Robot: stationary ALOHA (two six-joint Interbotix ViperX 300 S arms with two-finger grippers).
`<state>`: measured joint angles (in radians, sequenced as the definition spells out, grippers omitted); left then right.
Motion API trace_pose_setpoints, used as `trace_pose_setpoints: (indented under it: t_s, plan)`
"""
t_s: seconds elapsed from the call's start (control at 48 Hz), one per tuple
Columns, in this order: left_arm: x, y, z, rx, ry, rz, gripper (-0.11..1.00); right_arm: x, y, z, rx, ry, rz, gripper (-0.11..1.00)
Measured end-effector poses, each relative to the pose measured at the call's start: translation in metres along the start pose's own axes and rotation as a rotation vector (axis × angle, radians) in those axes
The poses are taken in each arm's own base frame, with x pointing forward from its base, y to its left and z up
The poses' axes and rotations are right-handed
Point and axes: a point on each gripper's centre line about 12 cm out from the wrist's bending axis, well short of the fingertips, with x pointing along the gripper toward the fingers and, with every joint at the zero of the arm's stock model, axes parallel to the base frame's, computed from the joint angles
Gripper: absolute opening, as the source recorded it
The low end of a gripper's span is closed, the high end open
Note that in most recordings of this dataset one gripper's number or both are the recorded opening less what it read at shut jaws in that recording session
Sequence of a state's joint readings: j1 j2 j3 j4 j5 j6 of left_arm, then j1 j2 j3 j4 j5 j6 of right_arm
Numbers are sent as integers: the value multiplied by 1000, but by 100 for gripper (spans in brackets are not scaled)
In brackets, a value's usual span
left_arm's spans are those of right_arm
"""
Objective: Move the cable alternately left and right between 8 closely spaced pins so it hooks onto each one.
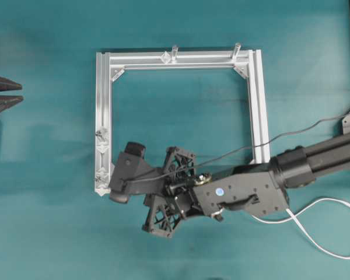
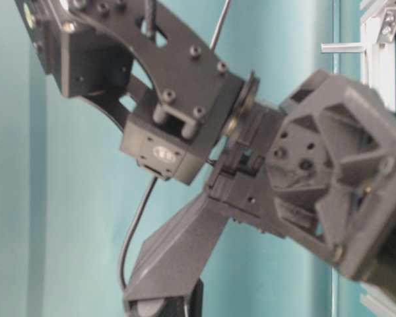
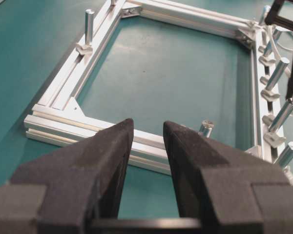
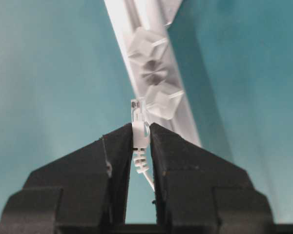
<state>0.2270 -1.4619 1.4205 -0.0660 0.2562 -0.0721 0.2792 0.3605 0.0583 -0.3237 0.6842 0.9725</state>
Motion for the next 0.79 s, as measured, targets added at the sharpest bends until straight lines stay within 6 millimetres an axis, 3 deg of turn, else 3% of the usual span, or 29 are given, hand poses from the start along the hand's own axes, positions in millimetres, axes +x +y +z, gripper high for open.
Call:
trace_pose_setpoints:
  t_s: [0.791]
  plan:
    - [0, 0, 0, 0, 1, 2, 35, 5, -9, 2, 11, 15, -30, 13]
